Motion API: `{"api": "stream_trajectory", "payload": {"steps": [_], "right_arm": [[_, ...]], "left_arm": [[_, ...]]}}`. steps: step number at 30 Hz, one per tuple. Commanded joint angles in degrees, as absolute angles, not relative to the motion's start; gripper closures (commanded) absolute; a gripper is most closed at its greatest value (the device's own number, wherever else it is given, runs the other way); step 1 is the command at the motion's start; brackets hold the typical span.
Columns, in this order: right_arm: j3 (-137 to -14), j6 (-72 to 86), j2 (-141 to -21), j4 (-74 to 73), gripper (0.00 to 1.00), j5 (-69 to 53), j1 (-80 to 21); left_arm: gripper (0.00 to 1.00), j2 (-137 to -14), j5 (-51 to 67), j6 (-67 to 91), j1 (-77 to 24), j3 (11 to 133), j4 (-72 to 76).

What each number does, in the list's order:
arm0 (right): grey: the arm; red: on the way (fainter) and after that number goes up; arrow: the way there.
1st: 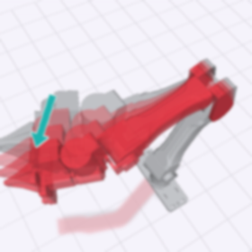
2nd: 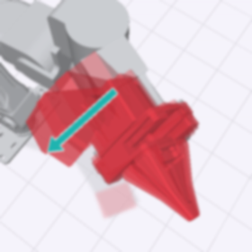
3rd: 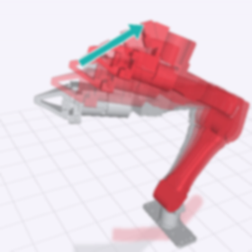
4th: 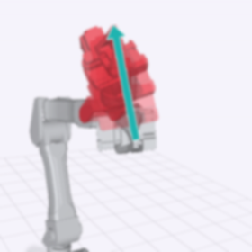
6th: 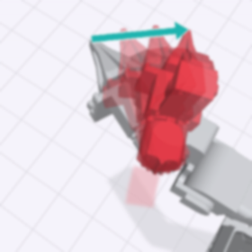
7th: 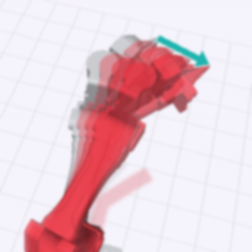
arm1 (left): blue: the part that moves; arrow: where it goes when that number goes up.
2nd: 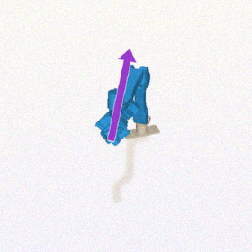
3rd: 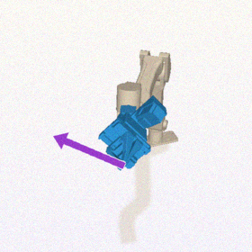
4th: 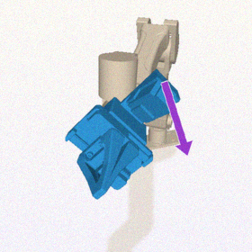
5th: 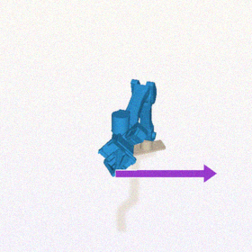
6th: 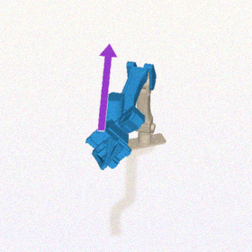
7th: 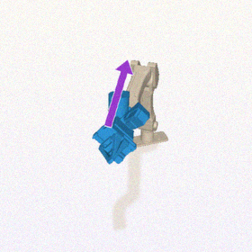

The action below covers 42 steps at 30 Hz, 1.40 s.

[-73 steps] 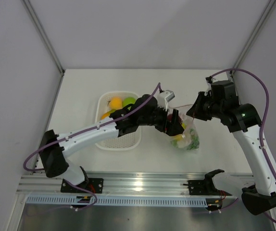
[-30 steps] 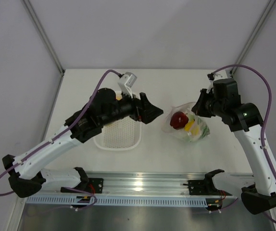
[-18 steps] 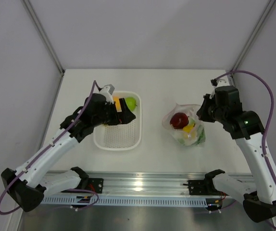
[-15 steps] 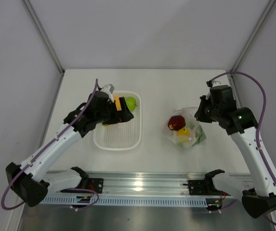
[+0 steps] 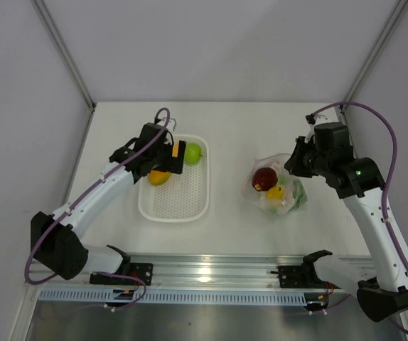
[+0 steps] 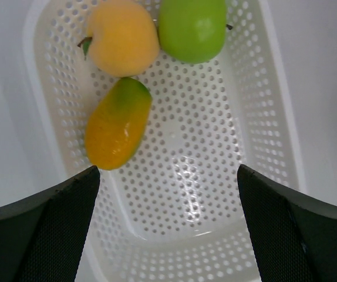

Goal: Place the food in the zip-top bag and seal the zipper
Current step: Pick up the fake fruit from the bin.

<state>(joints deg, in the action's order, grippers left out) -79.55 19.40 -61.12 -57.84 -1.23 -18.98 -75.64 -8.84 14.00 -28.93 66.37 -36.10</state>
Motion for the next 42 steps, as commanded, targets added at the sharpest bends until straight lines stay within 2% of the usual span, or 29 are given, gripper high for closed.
{"api": "stream_trajectory", "payload": {"steps": [1, 11, 16, 24, 30, 32, 33, 35, 36, 37, 39, 40, 42], "right_arm": [[-78.4, 19.16, -60.56, -54.15, 1.0, -5.0, -18.81], [-74.09, 18.9, -59.68, -50.36, 1.0, -11.77, -19.42], [-73.57, 17.76, -59.68, -49.57, 1.0, -12.48, -19.42], [-73.04, 17.58, -59.77, -48.87, 1.0, -12.57, -19.42], [-73.83, 18.63, -59.94, -49.31, 1.0, -12.39, -19.69], [-74.27, 18.98, -59.94, -49.83, 1.0, -12.39, -19.95], [-74.62, 19.25, -59.94, -50.18, 1.0, -12.04, -20.04], [-75.06, 19.68, -59.77, -50.62, 1.0, -11.43, -20.3], [-75.32, 19.95, -59.68, -50.89, 1.0, -11.08, -20.48], [-75.5, 20.21, -59.59, -51.15, 1.0, -10.64, -20.57], [-76.29, 20.83, -59.41, -51.85, 1.0, -10.37, -20.92], [-76.46, 20.92, -59.33, -51.94, 1.0, -10.11, -21.09], [-76.99, 21.01, -59.5, -52.73, 1.0, -9.58, -21.44]], "left_arm": [[0.0, -79.01, -7.66, 0.99, -25.5, 68.73, -34.54], [0.01, -88.85, -1.76, -10.1, -22.94, 68.63, -31.2], [0.01, -92.36, -3.6, -11.86, -22.94, 68.03, -30.15], [0.01, -99.13, -13.96, -16.34, -23.12, 67.33, -31.47], [0.09, -99.58, -14.77, -16.44, -23.03, 63.9, -26.73], [0.14, -99.06, -13.89, -15.91, -23.03, 64.16, -26.54], [0.21, -98.97, -12.58, -15.56, -23.03, 64.94, -27.07], [0.41, -99.66, -11.34, -15.21, -23.03, 65.65, -28.21], [0.53, -100.28, -11.25, -14.68, -23.11, 66.61, -28.73], [0.71, -101.15, -11.6, -14.16, -23.12, 67.32, -30.22], [0.83, -100.9, -11.43, -12.14, -23.38, 69.34, -31.55], [0.93, -98.98, -10.29, -11.69, -23.99, 69.69, -32.16], [0.99, -96.08, -9.76, -10.03, -25.13, 70.92, -33.04]]}}
